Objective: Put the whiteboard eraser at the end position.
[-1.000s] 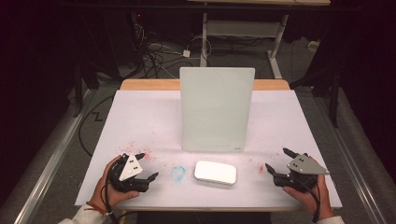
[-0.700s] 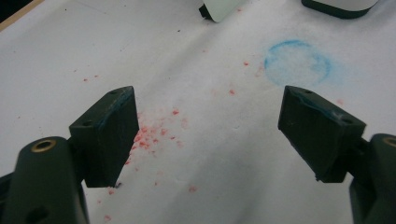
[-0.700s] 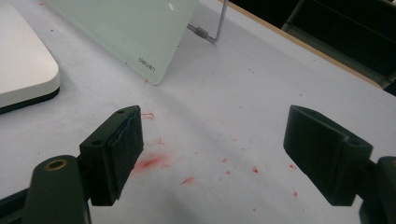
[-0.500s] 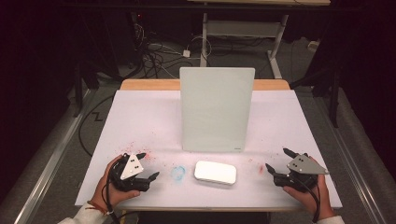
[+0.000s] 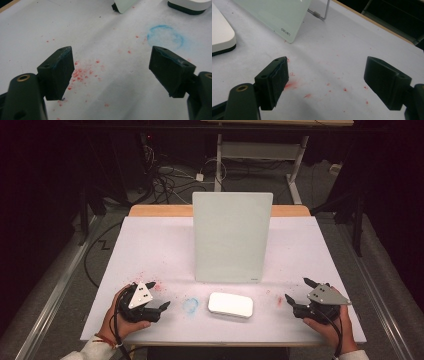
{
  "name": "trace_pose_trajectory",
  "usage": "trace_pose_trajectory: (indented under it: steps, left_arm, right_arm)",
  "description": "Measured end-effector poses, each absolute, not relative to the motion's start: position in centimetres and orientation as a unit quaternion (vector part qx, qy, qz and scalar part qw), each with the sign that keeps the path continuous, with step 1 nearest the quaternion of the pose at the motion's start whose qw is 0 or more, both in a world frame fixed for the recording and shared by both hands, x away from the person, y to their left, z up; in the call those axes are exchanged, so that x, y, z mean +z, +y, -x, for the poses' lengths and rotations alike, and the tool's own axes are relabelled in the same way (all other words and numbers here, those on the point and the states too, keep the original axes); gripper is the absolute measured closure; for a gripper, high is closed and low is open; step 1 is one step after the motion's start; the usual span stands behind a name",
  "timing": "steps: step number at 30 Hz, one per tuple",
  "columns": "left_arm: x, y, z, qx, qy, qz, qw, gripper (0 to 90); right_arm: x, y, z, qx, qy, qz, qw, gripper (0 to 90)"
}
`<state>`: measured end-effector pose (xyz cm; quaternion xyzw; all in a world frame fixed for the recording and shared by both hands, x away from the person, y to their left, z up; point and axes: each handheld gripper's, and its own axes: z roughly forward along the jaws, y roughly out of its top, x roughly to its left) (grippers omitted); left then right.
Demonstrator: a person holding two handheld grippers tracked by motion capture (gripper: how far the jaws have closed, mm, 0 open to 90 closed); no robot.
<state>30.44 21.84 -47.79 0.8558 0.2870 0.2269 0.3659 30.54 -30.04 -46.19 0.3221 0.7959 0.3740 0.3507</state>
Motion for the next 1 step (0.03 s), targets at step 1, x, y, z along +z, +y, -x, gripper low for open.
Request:
trace_pose_trajectory:
  steps: [1]
  left_arm:
    - [-47.8,21.86,-30.49,0.226,0.29,-0.854,0.368,19.4]
  right_arm:
    - [-46.17,-30.04,-30.53,0.372,0.796,-0.322,0.353,20.6]
